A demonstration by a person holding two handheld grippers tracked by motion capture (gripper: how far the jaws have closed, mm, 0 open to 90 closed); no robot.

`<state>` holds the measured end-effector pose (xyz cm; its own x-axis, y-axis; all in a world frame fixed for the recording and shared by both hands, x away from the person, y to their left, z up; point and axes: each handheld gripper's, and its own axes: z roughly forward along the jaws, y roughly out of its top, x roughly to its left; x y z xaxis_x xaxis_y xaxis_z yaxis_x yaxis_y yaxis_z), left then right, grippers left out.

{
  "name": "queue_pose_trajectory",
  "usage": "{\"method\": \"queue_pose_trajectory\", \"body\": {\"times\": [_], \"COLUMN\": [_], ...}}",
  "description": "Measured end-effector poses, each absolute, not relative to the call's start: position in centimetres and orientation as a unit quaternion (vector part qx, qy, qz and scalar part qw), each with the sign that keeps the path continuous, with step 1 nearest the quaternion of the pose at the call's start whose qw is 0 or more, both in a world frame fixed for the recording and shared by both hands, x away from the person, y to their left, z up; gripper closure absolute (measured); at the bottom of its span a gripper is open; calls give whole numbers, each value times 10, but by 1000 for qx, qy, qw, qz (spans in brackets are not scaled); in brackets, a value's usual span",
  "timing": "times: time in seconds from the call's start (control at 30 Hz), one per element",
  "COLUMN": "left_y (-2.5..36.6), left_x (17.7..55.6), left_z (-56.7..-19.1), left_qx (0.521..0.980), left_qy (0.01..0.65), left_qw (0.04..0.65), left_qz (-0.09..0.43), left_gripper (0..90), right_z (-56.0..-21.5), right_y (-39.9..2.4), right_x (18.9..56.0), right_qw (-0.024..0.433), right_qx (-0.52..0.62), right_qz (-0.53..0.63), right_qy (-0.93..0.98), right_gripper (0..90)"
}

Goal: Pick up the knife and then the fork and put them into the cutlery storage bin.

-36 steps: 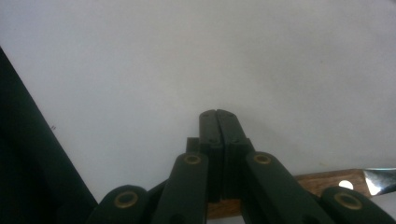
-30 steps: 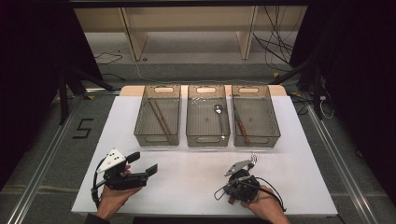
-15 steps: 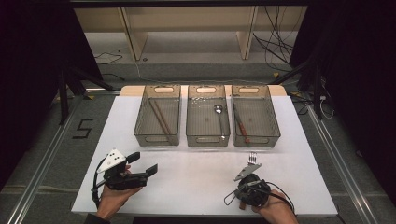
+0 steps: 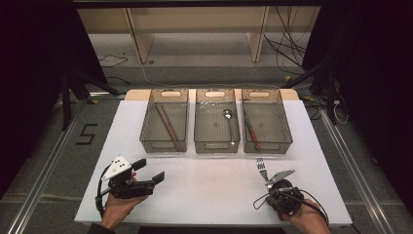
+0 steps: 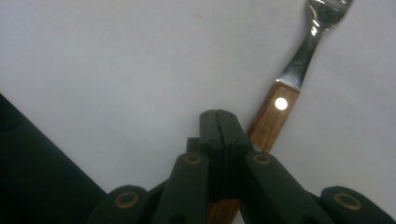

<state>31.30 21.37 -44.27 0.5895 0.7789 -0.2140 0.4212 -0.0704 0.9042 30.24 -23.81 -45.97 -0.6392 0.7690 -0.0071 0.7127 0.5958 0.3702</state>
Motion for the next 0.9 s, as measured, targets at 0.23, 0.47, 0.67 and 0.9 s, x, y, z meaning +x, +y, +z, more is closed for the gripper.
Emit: {"method": "queue_pose_trajectory", "body": {"times": [0.23,0.47,0.67,0.9], "left_y": [214,213,214,213], "left_x": [313,313,313,313], "left_z": [-443,-443,-443,-443], "left_qx": [712,711,712,712], "left_qy": [422,423,422,422], "left_qw": [536,536,535,535], "left_qz": [166,167,166,167], "left_gripper": [115,115,115,115], "right_z": [-458,-456,-449,-426], "right_y": [-252,-258,-258,-260], "right_x": [306,308,308,321], "right_qw": [94,98,96,92], "right_qx": [437,443,446,463], "right_qz": [162,156,166,170], "right_qy": [880,878,874,865], "right_gripper": [900,900,866,507]}}
